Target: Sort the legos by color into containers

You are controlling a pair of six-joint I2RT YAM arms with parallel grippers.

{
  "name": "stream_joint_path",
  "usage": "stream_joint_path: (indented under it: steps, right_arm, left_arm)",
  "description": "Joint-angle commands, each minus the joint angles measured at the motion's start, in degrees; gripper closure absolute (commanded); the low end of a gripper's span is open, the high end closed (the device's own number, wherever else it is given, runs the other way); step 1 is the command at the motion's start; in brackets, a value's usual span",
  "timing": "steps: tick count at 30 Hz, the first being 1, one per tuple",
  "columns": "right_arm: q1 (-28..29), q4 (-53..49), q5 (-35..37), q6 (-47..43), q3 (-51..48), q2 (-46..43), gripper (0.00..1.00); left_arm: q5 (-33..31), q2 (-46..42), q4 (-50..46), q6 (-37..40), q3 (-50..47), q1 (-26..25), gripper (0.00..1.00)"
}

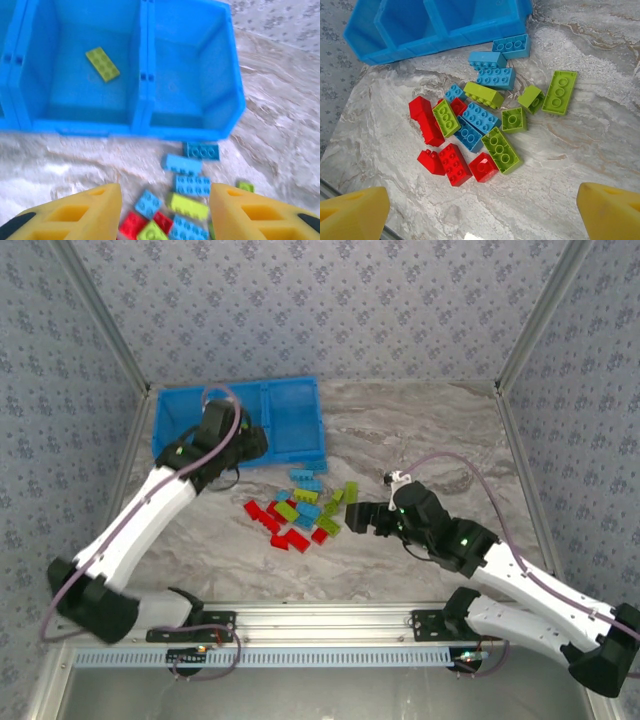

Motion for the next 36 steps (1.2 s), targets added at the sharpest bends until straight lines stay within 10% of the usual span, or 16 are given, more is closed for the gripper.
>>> stream_joint_path:
  steps: [1,19,36]
  right_arm:
    - [0.4,3.1,0.1,-2.0,-0.3,1.3,0.01]
    - [0.8,0.6,-1.3,-1.3,1.7,3.8,0.01]
    - [4.2,2.9,-6.4,-6.2,3.9,7.8,0.01]
  left_arm:
    - [-2.7,-4.7,-1.1,-10.4,-10.2,-1.3,0.50]
    - [7.7,11.5,14.6,-12.8,-24.3,2.3,0.37]
    - [8.2,12.4,14.5,-12.5,-26.3,4.8,0.74]
